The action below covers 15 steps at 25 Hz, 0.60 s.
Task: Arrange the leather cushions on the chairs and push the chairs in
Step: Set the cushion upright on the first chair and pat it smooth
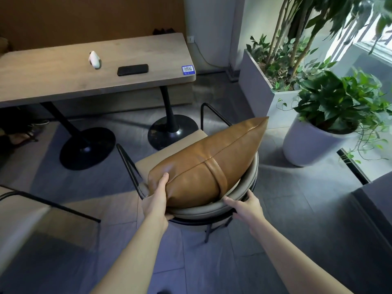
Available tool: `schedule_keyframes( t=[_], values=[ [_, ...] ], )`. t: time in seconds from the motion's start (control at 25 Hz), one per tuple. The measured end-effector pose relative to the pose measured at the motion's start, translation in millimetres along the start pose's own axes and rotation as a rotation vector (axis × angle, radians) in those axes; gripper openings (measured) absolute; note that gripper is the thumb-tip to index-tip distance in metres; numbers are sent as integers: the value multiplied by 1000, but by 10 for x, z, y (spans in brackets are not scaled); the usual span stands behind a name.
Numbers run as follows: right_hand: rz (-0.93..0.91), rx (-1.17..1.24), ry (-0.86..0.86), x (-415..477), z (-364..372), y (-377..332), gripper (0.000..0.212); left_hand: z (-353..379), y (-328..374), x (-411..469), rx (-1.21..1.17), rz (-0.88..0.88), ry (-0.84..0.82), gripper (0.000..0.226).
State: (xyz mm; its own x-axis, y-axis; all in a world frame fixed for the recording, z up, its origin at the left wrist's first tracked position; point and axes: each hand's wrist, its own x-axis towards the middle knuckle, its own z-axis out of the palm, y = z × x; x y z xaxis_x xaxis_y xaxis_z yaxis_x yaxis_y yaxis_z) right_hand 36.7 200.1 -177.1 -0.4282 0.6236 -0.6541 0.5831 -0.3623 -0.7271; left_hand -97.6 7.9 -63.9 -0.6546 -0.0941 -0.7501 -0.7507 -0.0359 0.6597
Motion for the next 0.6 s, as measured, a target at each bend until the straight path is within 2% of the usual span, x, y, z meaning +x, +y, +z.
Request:
schedule_keyframes(
  t=[0.12,0.28,0.36,0.48,0.52,0.6],
  values=[
    [-40,-23,26,349,333,47,139,-19,318,270,16,13,-22,101],
    [-38,19,4,593,668,-96,136,-30,754,672,22,13,-16,100],
    [-27,55,20,416,659,-353,112,43,838,751,20,-3,-26,105],
    [10,113,10,238,560,-632,49,174,753,726,52,-20,-49,113],
    [15,110,11,239,551,-680,37,204,745,728,60,-10,-44,110],
    [6,107,37,315,601,-725,30,245,787,804,66,10,-45,101]
  ],
)
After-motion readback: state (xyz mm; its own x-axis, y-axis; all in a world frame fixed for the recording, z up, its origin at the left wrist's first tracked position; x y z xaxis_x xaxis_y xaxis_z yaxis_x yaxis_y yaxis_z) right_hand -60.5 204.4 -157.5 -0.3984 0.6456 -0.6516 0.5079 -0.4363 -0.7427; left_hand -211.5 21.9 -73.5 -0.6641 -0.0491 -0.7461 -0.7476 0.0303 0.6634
